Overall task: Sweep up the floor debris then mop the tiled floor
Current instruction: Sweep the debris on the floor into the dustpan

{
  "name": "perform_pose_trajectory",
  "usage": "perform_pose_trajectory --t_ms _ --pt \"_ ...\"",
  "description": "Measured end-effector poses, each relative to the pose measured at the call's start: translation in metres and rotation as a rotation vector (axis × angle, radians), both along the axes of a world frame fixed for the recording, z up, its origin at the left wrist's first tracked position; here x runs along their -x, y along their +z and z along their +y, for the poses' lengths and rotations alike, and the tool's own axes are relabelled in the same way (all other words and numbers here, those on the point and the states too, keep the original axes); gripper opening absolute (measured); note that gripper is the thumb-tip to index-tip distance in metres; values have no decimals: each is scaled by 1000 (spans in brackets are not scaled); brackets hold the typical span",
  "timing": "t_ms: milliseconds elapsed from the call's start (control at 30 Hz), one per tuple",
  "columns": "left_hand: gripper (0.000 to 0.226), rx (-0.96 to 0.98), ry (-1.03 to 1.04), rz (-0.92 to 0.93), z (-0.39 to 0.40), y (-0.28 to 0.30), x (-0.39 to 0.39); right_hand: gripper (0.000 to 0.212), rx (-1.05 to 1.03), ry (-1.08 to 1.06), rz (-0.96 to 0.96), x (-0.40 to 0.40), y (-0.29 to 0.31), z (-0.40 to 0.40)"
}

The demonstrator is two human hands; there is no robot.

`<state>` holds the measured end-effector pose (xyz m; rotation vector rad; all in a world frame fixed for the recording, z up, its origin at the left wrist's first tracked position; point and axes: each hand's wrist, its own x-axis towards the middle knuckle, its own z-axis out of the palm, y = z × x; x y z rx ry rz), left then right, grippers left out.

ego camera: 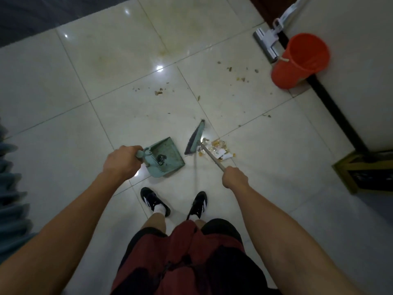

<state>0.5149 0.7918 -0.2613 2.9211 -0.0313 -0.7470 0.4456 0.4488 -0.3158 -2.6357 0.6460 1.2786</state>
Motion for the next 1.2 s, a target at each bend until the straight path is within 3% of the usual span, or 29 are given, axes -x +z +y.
perform_pose_trajectory --t_ms 200,433,1200 --pt "5 47 -22 20 -33 4 -4 30 -24 -75 -83 13 6 -23" --pt "5 74 -5 21 -21 10 -10 30 -30 -72 -115 0 12 5" --pt "6 111 276 0 222 23 -47 30 -149 207 -155 -147 31 252"
